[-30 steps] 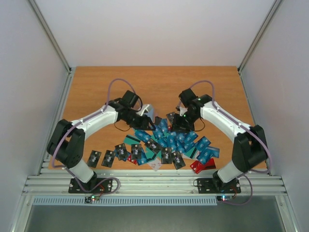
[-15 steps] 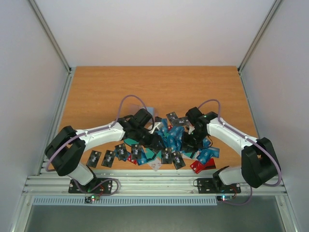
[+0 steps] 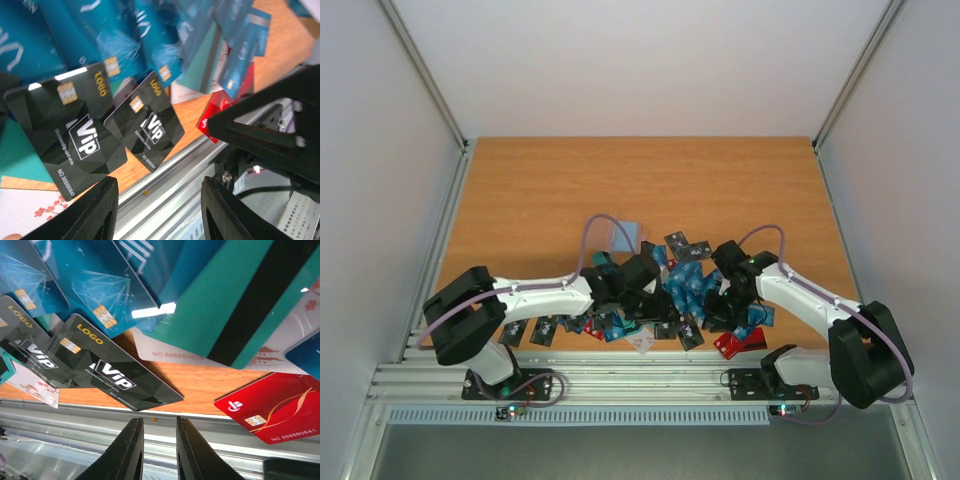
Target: Put the credit cards into the card holder
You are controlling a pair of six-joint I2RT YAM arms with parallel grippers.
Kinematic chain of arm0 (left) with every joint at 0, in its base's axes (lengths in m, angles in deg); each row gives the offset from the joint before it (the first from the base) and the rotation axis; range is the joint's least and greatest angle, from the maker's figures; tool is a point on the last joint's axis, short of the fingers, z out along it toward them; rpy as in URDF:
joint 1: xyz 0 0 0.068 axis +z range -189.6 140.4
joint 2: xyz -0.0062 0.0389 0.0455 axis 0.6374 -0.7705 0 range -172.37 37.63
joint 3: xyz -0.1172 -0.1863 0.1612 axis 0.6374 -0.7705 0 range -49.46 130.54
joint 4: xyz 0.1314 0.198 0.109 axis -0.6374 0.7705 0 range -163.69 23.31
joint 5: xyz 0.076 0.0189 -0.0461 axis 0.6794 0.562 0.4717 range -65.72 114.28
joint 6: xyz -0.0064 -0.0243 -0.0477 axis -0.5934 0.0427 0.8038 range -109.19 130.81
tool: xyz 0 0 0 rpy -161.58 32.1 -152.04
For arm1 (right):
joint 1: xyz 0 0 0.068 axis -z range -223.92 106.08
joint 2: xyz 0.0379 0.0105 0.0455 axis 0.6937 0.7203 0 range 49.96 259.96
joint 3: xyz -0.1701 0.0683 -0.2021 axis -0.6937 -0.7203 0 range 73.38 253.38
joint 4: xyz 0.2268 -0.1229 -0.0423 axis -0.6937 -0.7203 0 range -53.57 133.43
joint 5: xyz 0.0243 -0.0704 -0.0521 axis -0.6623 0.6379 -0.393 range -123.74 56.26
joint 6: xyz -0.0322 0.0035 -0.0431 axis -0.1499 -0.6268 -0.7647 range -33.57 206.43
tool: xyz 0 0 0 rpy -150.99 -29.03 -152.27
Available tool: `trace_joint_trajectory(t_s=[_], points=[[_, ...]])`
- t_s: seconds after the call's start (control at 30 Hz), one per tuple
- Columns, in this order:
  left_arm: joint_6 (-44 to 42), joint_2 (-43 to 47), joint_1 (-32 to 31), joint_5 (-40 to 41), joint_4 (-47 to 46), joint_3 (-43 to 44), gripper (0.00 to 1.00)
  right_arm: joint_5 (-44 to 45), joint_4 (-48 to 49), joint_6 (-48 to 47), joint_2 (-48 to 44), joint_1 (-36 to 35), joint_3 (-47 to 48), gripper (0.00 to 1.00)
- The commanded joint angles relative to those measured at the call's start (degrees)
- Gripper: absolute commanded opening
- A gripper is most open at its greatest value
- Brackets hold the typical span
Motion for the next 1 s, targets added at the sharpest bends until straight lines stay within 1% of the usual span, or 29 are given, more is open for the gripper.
trace_joint_trajectory(t_s=[0.0, 0.17, 0.37, 0.47, 0.6, 0.87, 0.97], points=[[11.42, -2.81, -4.46, 9.37, -5.89, -1.87, 0.49, -1.37, 3.07, 3.04, -3.19, -0.15, -2.88, 0.20], [16.63, -6.25, -9.10, 15.71, -7.54, -0.36, 0.54, -1.99, 4.99, 2.61, -4.19, -0.15, -4.18, 0.19], [22.94, -9.45, -11.73, 20.19, -8.96, 0.22, 0.57, -4.67, 9.54, 2.80, -1.49, -0.11, -5.28, 0.18], [24.25, -10.61, -12.46, 21.34, -8.30, 0.79, 0.57, -5.15, 10.90, 2.38, -0.13, -0.10, -5.15, 0.18], [25.75, -12.05, -13.15, 21.87, -10.67, 0.43, 0.57, -6.03, 12.67, 2.21, 1.89, -0.20, -5.21, 0.15], [26.55, -13.66, -14.39, 22.57, -10.19, 1.60, 0.57, -4.55, 13.66, 2.60, 5.44, -0.15, -6.96, 0.09], [27.10, -13.32, -14.78, 23.04, -9.61, 1.27, 0.58, -4.15, 13.70, 2.79, 5.74, -0.15, -7.33, 0.09]])
